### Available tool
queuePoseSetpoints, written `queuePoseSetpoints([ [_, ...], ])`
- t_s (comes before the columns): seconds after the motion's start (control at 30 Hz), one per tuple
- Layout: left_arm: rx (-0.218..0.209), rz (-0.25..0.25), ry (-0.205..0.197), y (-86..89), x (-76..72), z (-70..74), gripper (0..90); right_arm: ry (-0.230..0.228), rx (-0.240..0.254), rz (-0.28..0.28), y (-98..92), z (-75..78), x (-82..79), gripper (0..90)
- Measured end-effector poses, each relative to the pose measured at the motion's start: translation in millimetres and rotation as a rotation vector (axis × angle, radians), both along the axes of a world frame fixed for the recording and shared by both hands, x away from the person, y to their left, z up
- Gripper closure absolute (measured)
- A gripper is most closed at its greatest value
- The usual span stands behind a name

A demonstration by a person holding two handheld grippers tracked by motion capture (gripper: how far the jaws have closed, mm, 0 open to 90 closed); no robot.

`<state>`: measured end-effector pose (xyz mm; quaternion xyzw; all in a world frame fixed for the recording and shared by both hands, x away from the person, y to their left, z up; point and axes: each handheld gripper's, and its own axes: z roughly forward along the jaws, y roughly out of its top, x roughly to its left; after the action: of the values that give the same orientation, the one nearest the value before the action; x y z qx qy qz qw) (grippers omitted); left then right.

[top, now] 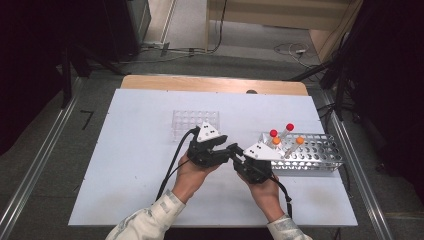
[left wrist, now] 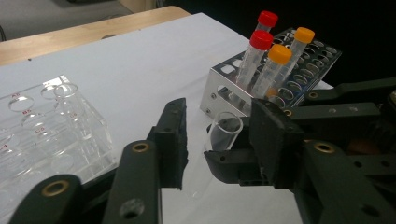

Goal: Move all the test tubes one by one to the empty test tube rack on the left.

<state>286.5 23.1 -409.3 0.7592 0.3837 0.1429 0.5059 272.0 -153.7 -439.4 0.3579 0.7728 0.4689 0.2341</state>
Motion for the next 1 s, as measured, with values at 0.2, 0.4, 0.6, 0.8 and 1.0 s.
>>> queuePoseSetpoints([
  [0.2,-0.002,-0.010,0.013,-1.0,0.9,-0.9,66.4,0.002,0.001,0.002,0.5,0.6,-0.5,73.4],
  [0.4,0.002,-0.006,0.018,-2.3,2.4,-2.0,74.7,0.004,-0.007,0.005,0.9,0.0,0.1,73.4],
  [0.6,0.004,-0.005,0.030,-1.1,5.1,-1.0,76.8,0.009,0.002,0.027,-1.5,0.9,2.4,66.1],
  [0.8,-0.011,0.040,0.029,2.5,11.2,4.5,76.9,0.051,0.012,0.081,-6.8,2.7,5.1,48.1],
  [1.0,-0.014,0.083,0.020,8.7,14.7,12.9,76.8,0.056,0.014,0.109,-17.5,7.1,4.4,43.0],
])
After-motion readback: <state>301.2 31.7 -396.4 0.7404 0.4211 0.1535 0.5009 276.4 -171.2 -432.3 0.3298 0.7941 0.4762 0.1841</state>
